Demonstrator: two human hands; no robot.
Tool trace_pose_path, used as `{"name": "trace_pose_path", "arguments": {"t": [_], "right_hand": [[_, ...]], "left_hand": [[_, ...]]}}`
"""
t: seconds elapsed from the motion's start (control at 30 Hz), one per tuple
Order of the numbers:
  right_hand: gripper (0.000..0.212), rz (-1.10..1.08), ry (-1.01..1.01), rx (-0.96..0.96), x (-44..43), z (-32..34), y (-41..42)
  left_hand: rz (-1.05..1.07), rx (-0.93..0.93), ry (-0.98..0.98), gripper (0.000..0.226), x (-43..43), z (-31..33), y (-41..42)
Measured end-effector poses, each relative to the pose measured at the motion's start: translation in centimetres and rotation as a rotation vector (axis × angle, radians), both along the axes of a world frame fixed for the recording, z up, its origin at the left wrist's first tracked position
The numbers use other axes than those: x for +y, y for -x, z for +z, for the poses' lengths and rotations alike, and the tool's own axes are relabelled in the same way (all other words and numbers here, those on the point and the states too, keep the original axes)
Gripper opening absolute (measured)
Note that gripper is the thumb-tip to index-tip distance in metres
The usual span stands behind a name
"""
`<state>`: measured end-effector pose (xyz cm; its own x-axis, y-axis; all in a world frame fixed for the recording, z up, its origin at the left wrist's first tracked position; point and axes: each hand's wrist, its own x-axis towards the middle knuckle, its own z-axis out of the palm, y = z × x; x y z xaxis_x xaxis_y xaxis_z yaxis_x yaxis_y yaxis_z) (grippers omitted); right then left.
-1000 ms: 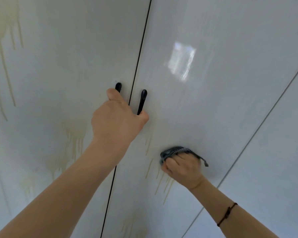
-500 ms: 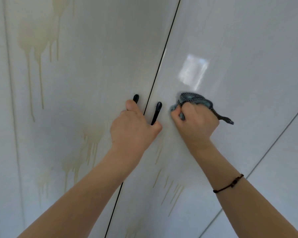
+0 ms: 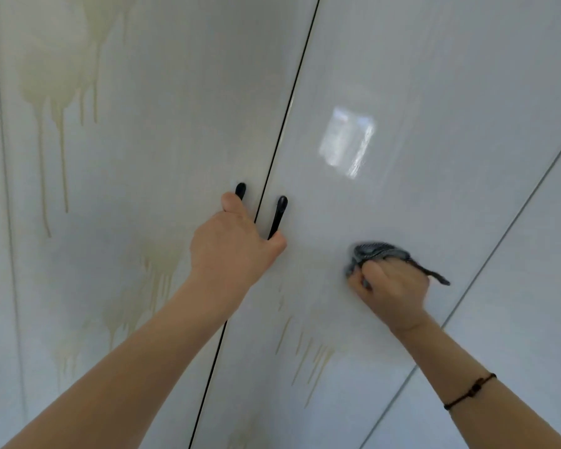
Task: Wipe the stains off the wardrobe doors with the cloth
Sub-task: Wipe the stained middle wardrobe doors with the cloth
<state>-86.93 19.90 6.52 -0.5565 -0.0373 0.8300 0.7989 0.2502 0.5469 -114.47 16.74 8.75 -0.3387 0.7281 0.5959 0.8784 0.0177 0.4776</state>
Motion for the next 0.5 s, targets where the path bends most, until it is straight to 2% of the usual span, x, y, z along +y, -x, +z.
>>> {"name": "trace_pose_path", "arguments": {"t": [0.1, 0.2, 0.27, 0.4, 0.5], "right_hand": [[0.038, -0.04, -0.107, 0.312, 0.7, 5.8, 0.2], [0.038, -0.053, -0.141, 0.424, 1.2, 5.7, 1.6], [0.037, -0.031, -0.117, 0.325, 1.0, 2.9, 2.5], [0.039, 0.046, 0.103, -0.017, 0.1, -5.8, 3.6], [0.041, 0.031, 0.186, -0.087, -0.2, -7.7, 2.8]], "left_hand": [[0.016, 0.009, -0.023, 0.068, 0.2, -0.1, 0.0], [0.019, 0.027, -0.028, 0.069, 0.2, -0.1, 0.0], [0.026, 0.034, -0.035, 0.071, 0.3, -0.2, 0.0], [0.007, 0.045, -0.017, 0.075, 0.3, -0.1, 0.1], [0.011, 0.085, 0.0, 0.078, 0.1, -0.1, 0.2]]}}
